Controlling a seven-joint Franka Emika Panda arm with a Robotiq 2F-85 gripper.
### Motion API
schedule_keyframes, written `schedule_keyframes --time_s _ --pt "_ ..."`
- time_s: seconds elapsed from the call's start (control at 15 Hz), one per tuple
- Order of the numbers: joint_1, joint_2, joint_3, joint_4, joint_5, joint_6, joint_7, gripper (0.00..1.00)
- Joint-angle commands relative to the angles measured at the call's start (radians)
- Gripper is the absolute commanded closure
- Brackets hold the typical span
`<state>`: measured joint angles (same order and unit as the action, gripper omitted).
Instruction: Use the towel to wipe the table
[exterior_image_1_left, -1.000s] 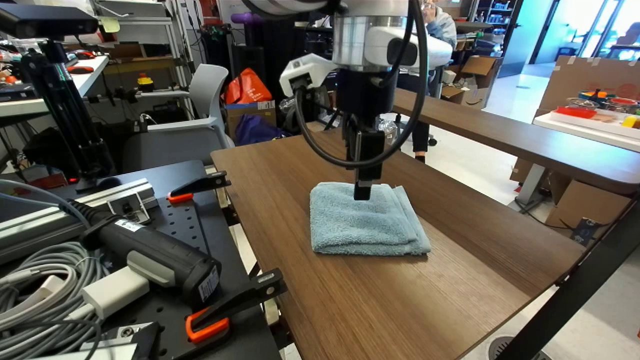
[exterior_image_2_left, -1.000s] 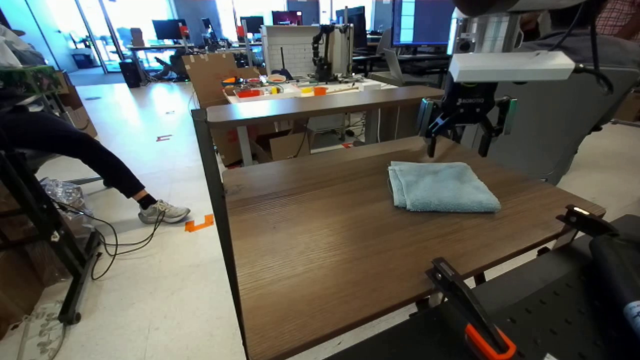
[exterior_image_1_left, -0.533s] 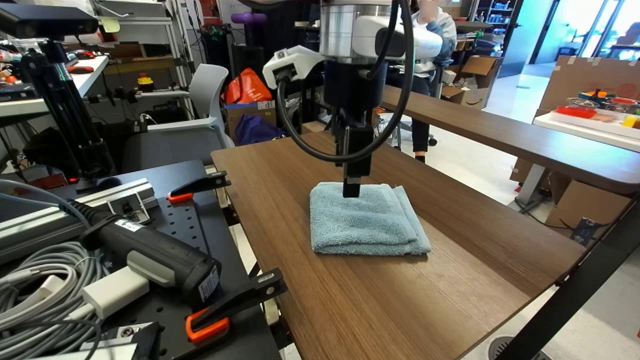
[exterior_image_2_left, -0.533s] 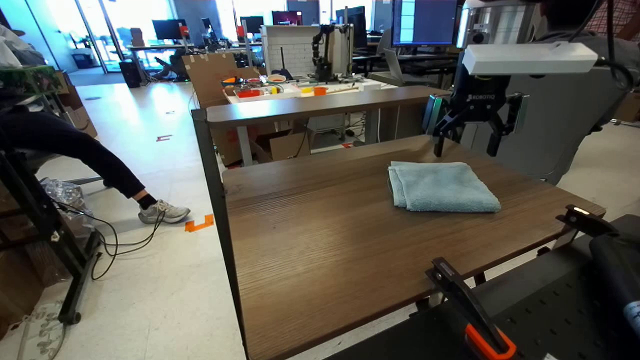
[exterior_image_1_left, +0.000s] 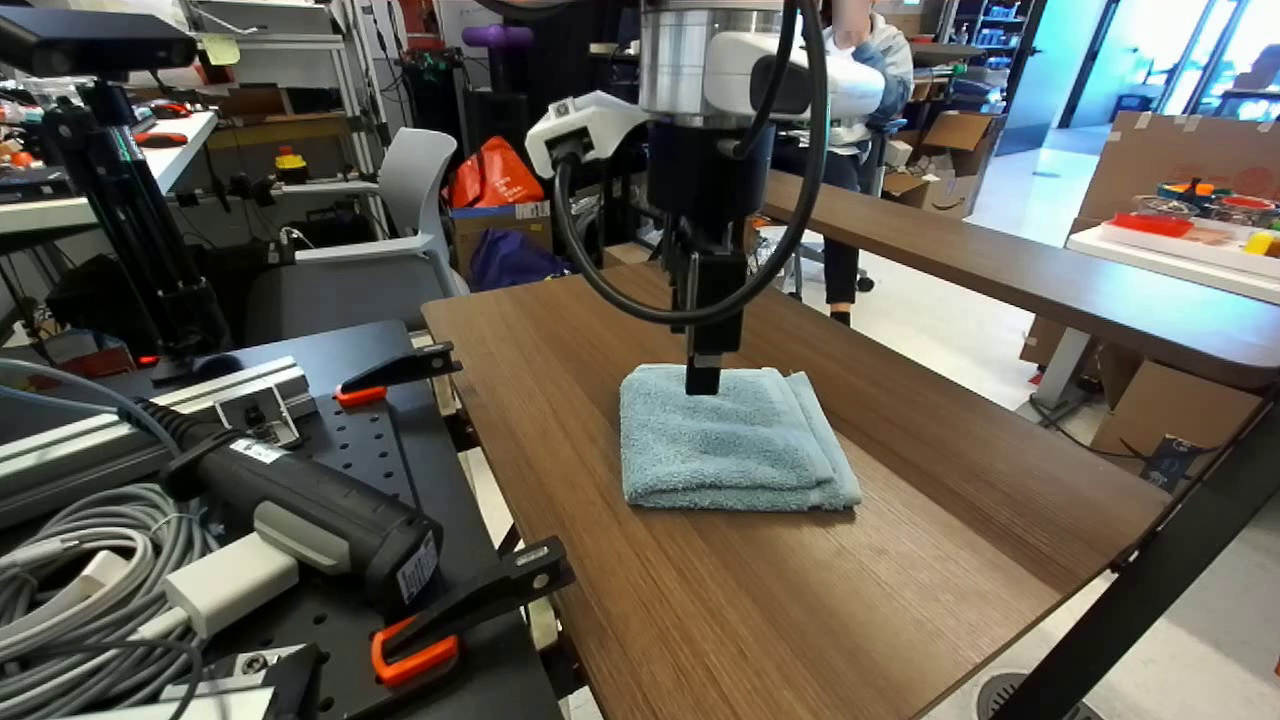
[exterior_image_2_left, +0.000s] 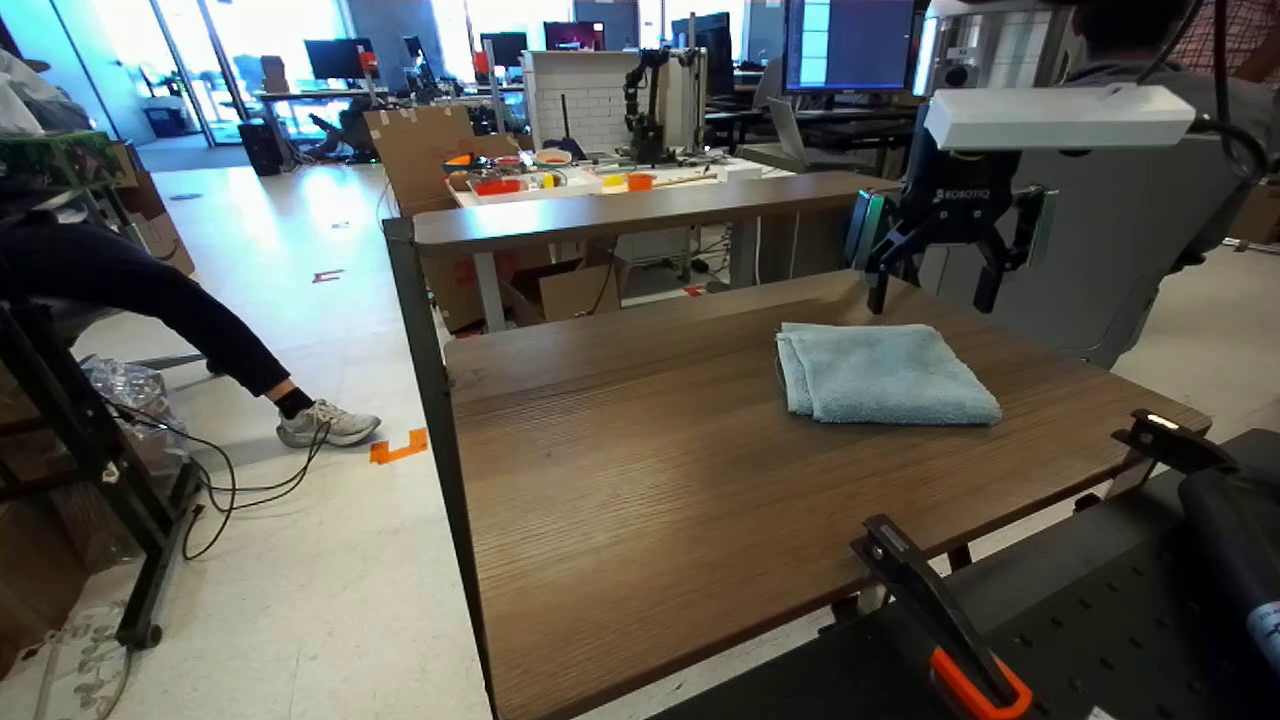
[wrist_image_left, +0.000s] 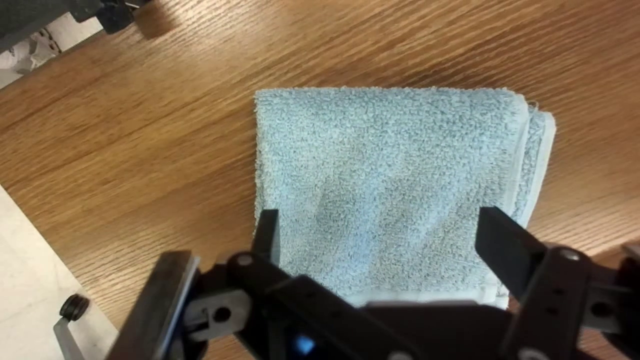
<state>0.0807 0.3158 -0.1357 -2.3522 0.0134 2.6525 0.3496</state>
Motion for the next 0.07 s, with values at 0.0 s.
schedule_keyframes --time_s 0.0 --pt "-0.011 -0.001 0.01 0.002 -0.007 -0.002 0.004 0.0"
